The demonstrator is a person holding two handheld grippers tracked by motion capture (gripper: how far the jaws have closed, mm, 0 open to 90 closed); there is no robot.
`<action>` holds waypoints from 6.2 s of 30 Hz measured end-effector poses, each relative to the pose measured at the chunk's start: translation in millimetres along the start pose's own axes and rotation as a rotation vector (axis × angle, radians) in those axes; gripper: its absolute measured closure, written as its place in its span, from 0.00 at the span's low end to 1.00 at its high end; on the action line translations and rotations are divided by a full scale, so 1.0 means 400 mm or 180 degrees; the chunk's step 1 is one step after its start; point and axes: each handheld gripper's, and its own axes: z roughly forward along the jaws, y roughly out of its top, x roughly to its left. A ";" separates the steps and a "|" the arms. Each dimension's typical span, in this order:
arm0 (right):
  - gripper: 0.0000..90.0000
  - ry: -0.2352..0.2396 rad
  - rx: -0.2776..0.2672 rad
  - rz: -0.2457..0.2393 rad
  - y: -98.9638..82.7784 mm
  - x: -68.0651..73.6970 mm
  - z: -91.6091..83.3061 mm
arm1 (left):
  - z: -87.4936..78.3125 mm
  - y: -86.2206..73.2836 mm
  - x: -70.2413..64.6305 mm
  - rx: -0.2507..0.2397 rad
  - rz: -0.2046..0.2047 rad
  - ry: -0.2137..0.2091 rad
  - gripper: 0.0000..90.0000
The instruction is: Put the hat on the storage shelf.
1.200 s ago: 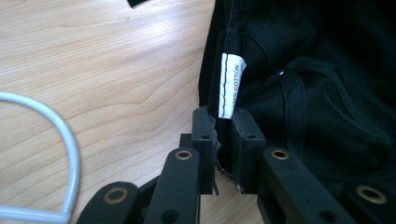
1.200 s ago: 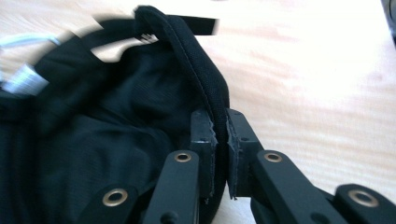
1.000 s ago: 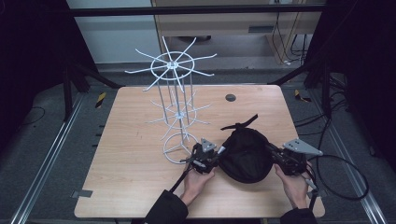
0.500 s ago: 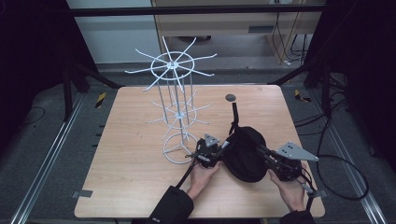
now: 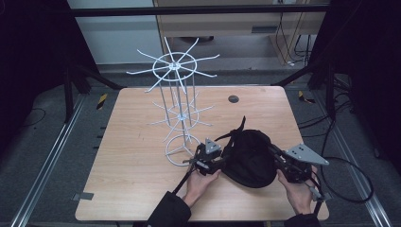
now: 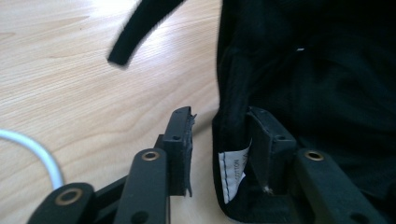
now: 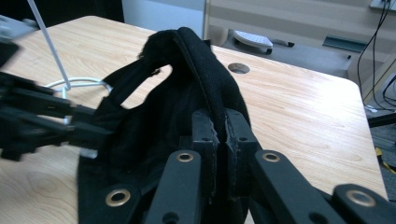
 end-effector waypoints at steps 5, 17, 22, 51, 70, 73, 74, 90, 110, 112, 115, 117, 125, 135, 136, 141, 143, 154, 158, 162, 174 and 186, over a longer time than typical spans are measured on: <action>0.94 -0.0030 -0.0009 -0.0006 0.003 0.003 -0.002 | -0.053 -0.011 -0.027 -0.0042 0.0149 0.0030 0.66; 0.94 0.0093 -0.0154 -0.0221 0.029 0.032 -0.010 | 0.013 -0.005 -0.002 0.0010 0.0043 0.0009 0.87; 0.93 0.0258 -0.0252 -0.0382 0.044 0.060 -0.022 | 0.051 0.017 -0.009 -0.0132 0.0007 0.0088 0.88; 0.88 0.0576 0.0262 -0.0530 -0.053 0.136 0.047 | -0.116 -0.043 -0.015 -0.0432 0.0073 -0.0299 0.59; 0.86 0.0637 0.0276 -0.0551 -0.065 0.147 0.047 | -0.097 0.057 -0.032 -0.0505 -0.0263 -0.0537 0.45; 0.86 0.0622 0.0261 -0.0556 -0.065 0.147 0.047 | -0.089 0.056 -0.035 -0.0435 -0.0271 -0.0529 0.39; 0.86 0.0625 0.0256 -0.0557 -0.065 0.146 0.046 | -0.087 0.054 -0.036 -0.0411 -0.0261 -0.0529 0.38; 0.85 0.0865 0.0316 -0.0577 -0.078 0.157 0.059 | -0.054 0.067 -0.022 -0.0365 -0.0495 -0.0504 0.51; 0.91 0.0918 0.0381 -0.0580 -0.081 0.152 0.062 | -0.013 0.066 -0.005 -0.0246 -0.0599 -0.0650 0.57; 0.91 0.0925 0.0389 -0.0571 -0.083 0.154 0.064 | -0.011 0.066 0.001 -0.0248 -0.0659 -0.0673 0.64; 0.91 0.0908 0.0397 -0.0604 -0.085 0.159 0.067 | -0.013 0.063 0.004 -0.0262 -0.0648 -0.0666 0.71; 0.91 0.0913 0.0405 -0.0601 -0.086 0.159 0.070 | -0.015 0.062 0.003 -0.0281 -0.0652 -0.0649 0.78; 0.77 0.0964 0.0411 -0.0452 -0.077 0.156 0.067 | -0.025 0.069 -0.003 -0.0316 -0.0460 -0.0474 0.88; 0.59 0.0626 -0.0041 0.0053 -0.034 0.052 -0.015 | -0.067 0.077 0.007 -0.0433 -0.0311 -0.0370 0.89; 0.58 0.0578 -0.0023 0.0095 -0.036 0.043 -0.018 | -0.070 0.078 0.005 -0.0459 -0.0298 -0.0357 0.89; 0.56 0.0573 0.0232 0.0249 -0.066 0.017 0.008 | -0.081 0.078 0.001 -0.0497 -0.0254 -0.0366 0.89; 0.60 0.0677 0.0314 0.0284 -0.077 0.021 0.025 | -0.081 0.076 -0.005 -0.0504 -0.0236 -0.0361 0.89; 0.95 0.0809 0.0350 0.0336 -0.061 0.021 0.014 | -0.098 0.062 -0.024 -0.0713 -0.0186 -0.0363 0.88; 0.95 0.0627 0.0181 0.0093 -0.033 0.015 -0.017 | -0.098 0.064 -0.037 -0.0740 -0.0108 -0.0362 0.87; 0.95 0.0468 0.0175 -0.0125 -0.024 0.017 -0.033 | -0.083 0.054 -0.054 -0.0648 0.0052 -0.0263 0.85; 0.90 0.0688 0.0784 -0.0363 -0.067 0.083 0.040 | -0.070 -0.021 -0.016 -0.0135 0.0262 0.0023 0.82; 0.74 0.0638 0.0450 -0.0124 -0.035 0.045 0.001 | -0.202 -0.061 0.036 -0.0141 0.0336 -0.0028 0.66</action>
